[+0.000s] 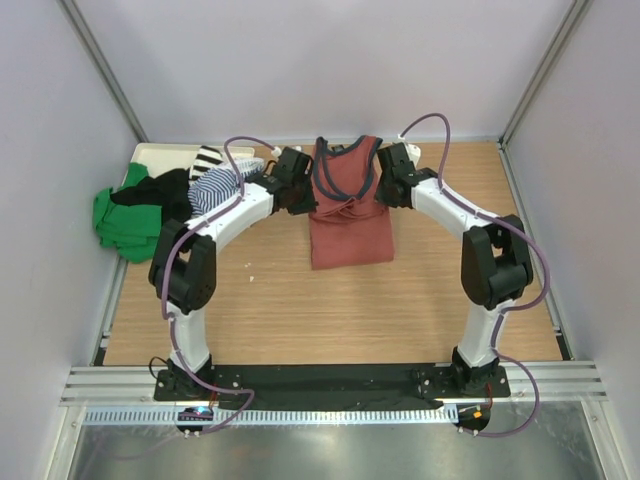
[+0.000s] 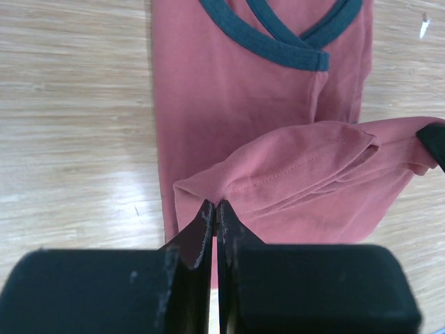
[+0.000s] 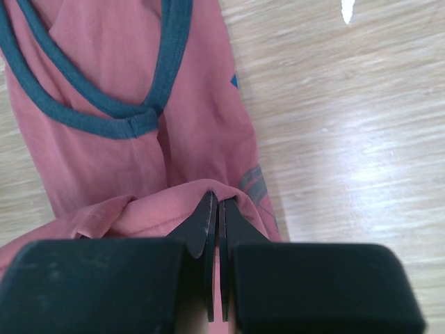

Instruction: Fold and stack the tank tops

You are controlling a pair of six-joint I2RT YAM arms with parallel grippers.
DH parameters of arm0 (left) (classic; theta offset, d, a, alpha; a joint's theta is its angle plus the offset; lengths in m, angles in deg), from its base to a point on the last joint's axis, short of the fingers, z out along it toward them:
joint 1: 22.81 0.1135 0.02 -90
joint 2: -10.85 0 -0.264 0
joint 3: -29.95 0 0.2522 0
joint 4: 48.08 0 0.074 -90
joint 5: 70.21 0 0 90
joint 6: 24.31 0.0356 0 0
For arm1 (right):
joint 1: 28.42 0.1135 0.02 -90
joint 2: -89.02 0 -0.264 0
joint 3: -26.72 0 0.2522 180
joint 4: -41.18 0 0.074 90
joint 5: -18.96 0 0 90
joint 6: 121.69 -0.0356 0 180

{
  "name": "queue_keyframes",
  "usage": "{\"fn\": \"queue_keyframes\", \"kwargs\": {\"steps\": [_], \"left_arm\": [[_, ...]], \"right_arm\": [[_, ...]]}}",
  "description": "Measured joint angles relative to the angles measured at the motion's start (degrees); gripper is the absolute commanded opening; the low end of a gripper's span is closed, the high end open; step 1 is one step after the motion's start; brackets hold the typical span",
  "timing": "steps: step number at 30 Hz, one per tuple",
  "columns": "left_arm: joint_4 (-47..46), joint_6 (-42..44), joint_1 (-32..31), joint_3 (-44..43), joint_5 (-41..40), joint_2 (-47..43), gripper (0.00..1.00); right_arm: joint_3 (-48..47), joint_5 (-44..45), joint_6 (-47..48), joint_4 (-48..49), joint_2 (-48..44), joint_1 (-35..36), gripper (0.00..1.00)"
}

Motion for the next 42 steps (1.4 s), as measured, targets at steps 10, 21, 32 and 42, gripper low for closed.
{"fn": "queue_keyframes", "kwargs": {"steps": [10,21,32,42], "left_arm": [[-0.42,2.62,2.62,-8.44,2.67,9.99,0.69],[-6.19,3.17,3.13,10.19,5.53,-4.7,0.86],[-15.41,-1.25,-3.34,26.93,9.46,-11.98,0.72],[-18.67,-2.1,-3.34,26.8,10.69,-4.72,0.53]], "right_arm": [[-5.73,1.25,-1.73,2.62,8.55,-1.88,0.77],[15.67,-0.7,-1.7,8.52,-12.87,-2.73,0.7],[30.99,-14.27,-0.39,13.55,-15.8,-2.73,0.58],[33.38,-18.16,-0.72,16.04,-12.85,-3.58,0.43]]}}
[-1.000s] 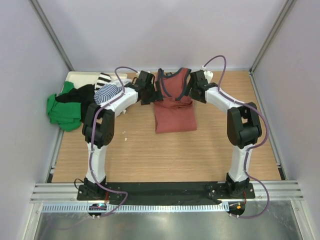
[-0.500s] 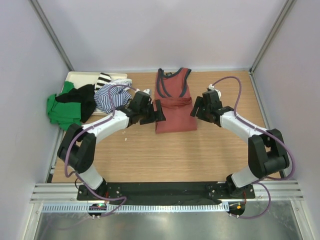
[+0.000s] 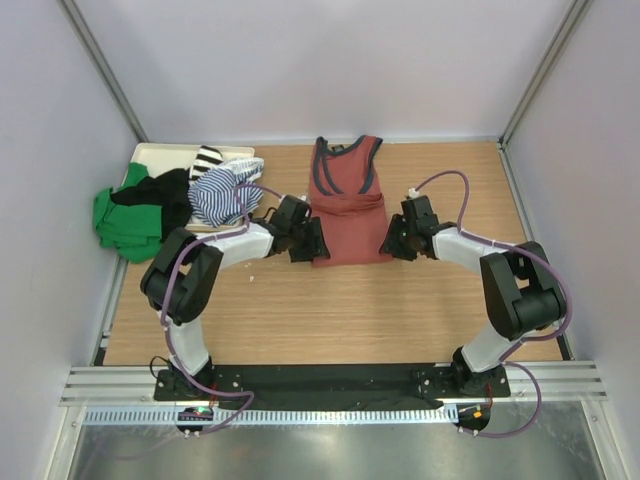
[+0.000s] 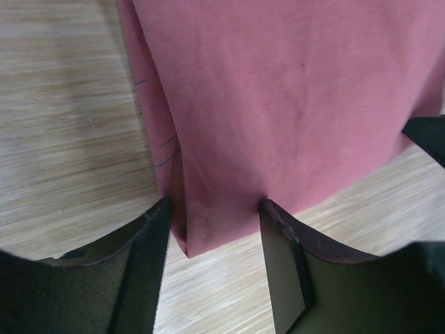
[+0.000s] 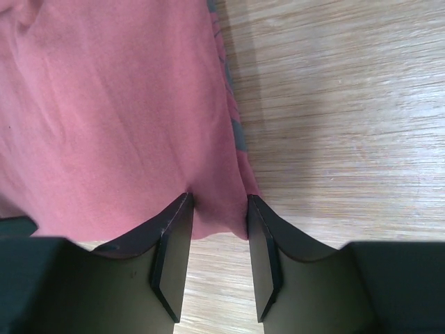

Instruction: Fold and stack the tank tops

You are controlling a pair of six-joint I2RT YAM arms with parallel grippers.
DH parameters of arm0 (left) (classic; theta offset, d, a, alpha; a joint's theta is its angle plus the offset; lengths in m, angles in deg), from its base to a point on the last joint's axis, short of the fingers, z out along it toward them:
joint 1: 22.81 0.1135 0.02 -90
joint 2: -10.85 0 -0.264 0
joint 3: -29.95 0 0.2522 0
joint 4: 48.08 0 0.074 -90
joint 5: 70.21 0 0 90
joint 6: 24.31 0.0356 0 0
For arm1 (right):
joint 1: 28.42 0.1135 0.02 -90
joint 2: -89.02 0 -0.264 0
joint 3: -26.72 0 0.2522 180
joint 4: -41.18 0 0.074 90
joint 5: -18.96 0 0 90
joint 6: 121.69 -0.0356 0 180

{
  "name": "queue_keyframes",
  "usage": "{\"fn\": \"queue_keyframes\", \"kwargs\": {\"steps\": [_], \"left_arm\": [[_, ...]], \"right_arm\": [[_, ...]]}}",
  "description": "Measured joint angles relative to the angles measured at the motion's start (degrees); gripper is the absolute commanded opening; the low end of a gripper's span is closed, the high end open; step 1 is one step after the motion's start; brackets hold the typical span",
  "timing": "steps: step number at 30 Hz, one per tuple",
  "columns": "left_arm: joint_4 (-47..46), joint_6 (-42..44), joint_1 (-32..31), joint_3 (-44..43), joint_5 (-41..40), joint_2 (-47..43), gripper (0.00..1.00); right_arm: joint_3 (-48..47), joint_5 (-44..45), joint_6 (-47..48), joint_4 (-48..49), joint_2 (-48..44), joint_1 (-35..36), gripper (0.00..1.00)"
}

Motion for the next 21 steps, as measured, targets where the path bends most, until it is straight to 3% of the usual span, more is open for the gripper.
{"fn": "queue_keyframes", "kwargs": {"steps": [6,7,9,11,12,14,17,20,21], "left_arm": [[-0.63,-1.11,-0.13,0.35,-1.07,0.59,0.46],[-0.74,-1.18,-0.17,0.42,-1.14,0.59,0.38],[-1.11,-1.38,-0.39,0.85,-1.44,0.57,0.34],[-1.9,-1.86,-0.66,1.75,-1.51,0.39,0.36],[-2.38,-2.05,-0.76,2.25,-1.57,0.09,0.45],[-3.52,-2.43,-1.09,3.58,-1.86,-1.05,0.48],[-3.58,-2.75,-1.92,6.36,-3.21,-3.45,0.39],[-3.45,-3.45,-2.51,8.2,-3.69,-4.48,0.21],[-3.52,-3.72,-2.6,8.39,-3.65,-4.48,0.1]], "right_arm": [[1.75,-0.85,-0.61,2.21,-0.24,-0.61,0.44],[2.14,-0.94,-0.74,2.71,-0.48,-0.68,0.43],[2.8,-1.07,-0.87,3.19,-0.98,-0.79,0.4],[3.58,-1.16,-1.07,3.37,-1.6,-0.98,0.34],[4.0,-1.16,-1.2,3.39,-1.95,-1.05,0.33],[4.76,-1.31,-1.36,3.41,-2.45,-1.16,0.26],[5.09,-1.75,-1.31,3.41,-2.54,-1.38,0.1],[5.09,-2.23,-1.14,3.48,-2.54,-1.38,0.03],[5.11,-2.32,-1.14,3.45,-2.54,-1.38,0.01]]}}
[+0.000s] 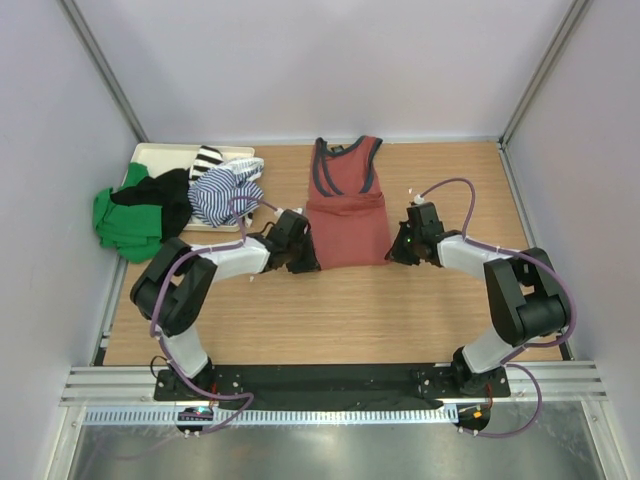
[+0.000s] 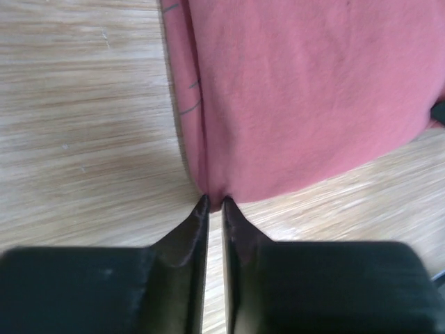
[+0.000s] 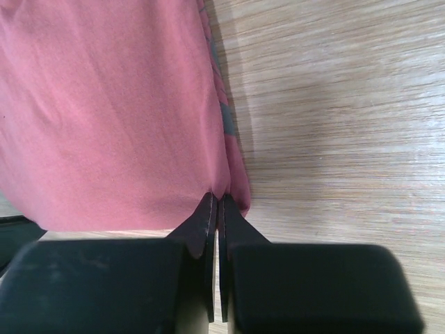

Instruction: Fold and stack the tank tops

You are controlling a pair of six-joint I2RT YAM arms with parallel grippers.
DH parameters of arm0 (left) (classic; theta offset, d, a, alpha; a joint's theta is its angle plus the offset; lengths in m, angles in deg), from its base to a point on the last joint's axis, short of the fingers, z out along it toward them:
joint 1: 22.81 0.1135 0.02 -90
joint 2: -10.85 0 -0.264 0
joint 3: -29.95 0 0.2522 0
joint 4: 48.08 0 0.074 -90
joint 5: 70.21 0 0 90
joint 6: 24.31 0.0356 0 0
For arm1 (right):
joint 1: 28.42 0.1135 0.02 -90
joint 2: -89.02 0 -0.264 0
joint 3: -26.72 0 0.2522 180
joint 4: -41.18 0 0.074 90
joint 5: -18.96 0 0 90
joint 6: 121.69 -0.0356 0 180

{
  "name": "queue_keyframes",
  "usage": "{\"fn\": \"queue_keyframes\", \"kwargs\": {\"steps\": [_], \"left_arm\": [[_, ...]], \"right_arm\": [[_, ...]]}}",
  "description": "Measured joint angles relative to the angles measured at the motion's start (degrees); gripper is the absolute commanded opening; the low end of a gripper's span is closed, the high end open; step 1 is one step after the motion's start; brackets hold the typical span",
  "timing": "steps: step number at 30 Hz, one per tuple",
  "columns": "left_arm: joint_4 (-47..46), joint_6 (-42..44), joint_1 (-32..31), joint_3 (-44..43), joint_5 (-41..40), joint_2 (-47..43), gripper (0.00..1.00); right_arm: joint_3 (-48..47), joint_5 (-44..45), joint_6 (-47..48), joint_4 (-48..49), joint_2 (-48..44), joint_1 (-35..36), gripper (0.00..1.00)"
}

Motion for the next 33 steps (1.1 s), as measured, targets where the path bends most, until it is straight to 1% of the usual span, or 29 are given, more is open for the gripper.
{"fn": "queue_keyframes", "kwargs": {"steps": [1,2,6,9,11,12,13,14,15,17,19,21,22,25,30,31,33], "left_arm": [[0.04,-0.24,-0.04,0.11,-0.04,0.0,0.04],[0.13,-0.2,-0.04,0.24,-0.09,0.0,0.0],[-0.11,-0.09,-0.04,0.85,-0.09,-0.13,0.0],[-0.44,-0.04,-0.04,2.82,-0.46,-1.81,0.0],[-0.37,-0.04,-0.09,5.01,-0.81,-4.04,0.0],[-0.28,-0.04,-0.11,6.08,-0.9,-5.4,0.07],[-0.17,-0.04,-0.15,6.86,-0.92,-6.54,0.17],[0.09,0.17,-0.24,7.65,-1.05,-7.87,0.26],[0.42,0.26,-0.37,8.26,-1.33,-9.14,0.41],[0.7,0.17,-0.63,8.83,-1.75,-10.95,0.51],[0.68,0.22,-0.87,8.87,-2.12,-11.93,0.54],[0.66,0.24,-1.07,8.87,-2.29,-12.17,0.56],[0.7,0.26,-1.11,8.87,-2.32,-12.17,0.56],[0.74,0.26,-1.2,8.83,-2.14,-12.13,0.56],[0.55,0.13,-1.86,8.48,-1.75,-10.54,0.56],[0.46,0.02,-2.1,8.39,-1.73,-9.94,0.56],[0.26,-0.09,-2.67,8.28,-1.7,-8.7,0.56]], "right_arm": [[0.0,-0.13,0.02,0.0,-0.02,0.0,0.01],[0.07,-0.28,0.0,0.02,-0.04,0.0,0.01],[1.01,-1.05,0.0,-0.11,-0.98,0.0,0.01],[2.43,-1.88,0.0,-1.75,-3.89,0.0,0.01],[3.76,-2.47,-0.02,-3.04,-6.97,0.0,0.05],[4.24,-2.89,-0.02,-3.63,-8.26,0.02,0.08],[4.92,-3.28,-0.02,-4.28,-9.94,0.04,0.17],[5.38,-3.37,-0.11,-4.96,-11.19,0.04,0.2],[5.75,-3.34,0.07,-5.38,-12.26,0.02,0.21],[6.16,-3.34,0.17,-6.08,-13.49,0.0,0.23],[6.36,-3.32,0.17,-6.49,-13.66,0.0,0.23],[6.73,-3.34,0.17,-6.73,-13.66,0.0,0.26],[6.91,-3.32,0.17,-6.82,-13.66,0.0,0.31],[7.37,-3.3,0.33,-6.93,-13.62,0.0,0.39],[7.58,-2.16,0.44,-7.19,-13.51,0.0,0.41],[7.58,-1.9,0.5,-7.21,-13.46,0.0,0.43],[7.56,-1.2,0.68,-7.17,-12.87,0.0,0.44]]}}
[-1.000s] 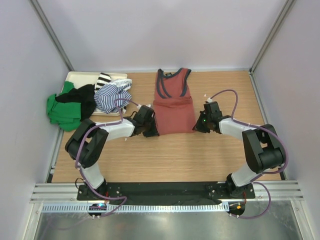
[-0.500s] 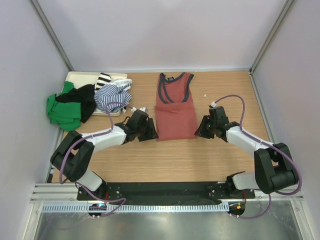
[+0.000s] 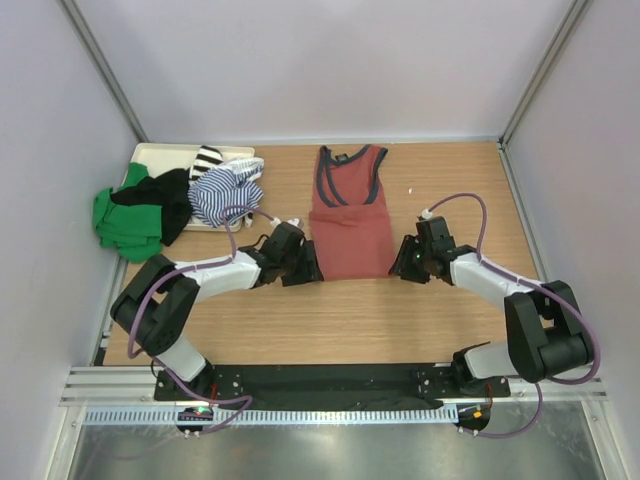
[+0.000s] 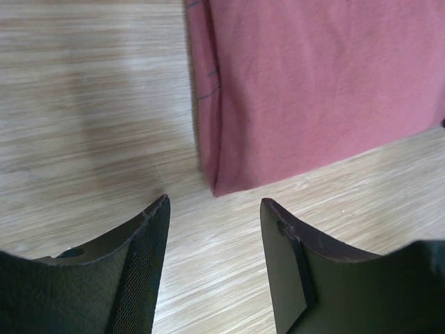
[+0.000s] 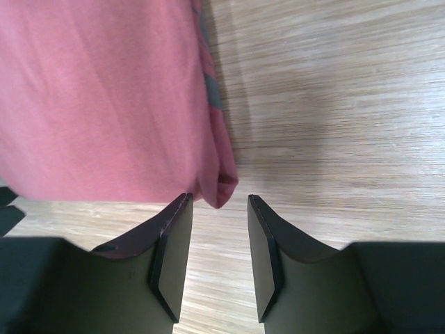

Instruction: Fold and stack the tank tops

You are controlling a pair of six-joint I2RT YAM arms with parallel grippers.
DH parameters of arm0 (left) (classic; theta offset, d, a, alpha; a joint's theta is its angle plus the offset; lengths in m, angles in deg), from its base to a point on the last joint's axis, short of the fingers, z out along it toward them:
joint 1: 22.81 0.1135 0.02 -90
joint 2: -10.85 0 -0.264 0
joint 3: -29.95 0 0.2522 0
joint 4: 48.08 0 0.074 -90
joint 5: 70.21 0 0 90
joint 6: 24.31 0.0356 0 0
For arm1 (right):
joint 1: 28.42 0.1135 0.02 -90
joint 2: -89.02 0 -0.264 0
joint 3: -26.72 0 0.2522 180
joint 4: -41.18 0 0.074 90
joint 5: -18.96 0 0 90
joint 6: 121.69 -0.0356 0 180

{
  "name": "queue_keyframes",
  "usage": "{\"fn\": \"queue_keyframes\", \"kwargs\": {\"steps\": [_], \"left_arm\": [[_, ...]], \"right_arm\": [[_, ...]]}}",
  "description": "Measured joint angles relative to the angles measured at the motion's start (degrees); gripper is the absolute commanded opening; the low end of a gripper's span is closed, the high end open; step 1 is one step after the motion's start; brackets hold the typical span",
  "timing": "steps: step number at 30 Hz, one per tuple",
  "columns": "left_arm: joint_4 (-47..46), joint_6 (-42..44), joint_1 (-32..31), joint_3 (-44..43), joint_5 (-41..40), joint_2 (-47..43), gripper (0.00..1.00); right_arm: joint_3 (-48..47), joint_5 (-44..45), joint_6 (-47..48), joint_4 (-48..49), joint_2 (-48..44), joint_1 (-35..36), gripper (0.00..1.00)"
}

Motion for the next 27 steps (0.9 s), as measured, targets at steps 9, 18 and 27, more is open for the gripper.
{"fn": "queue_keyframes", "kwargs": {"steps": [9,18,27], "left_arm": [[-2.25,-1.25,-0.74,-1.88,0.5,2.97,0.43],[-3.15,-3.26,-0.79,-1.97,0.57,4.63,0.0],[1.05,-3.17,-2.1,-0.28,0.37,-1.16,0.0]], "right_arm": [[-1.79,-0.39,0.13,2.67,5.51,-0.11,0.43],[-1.84,-2.12,0.59,4.42,6.97,-0.11,0.01],[1.79,-6.38,0.59,0.28,-3.15,-0.11,0.01]]}}
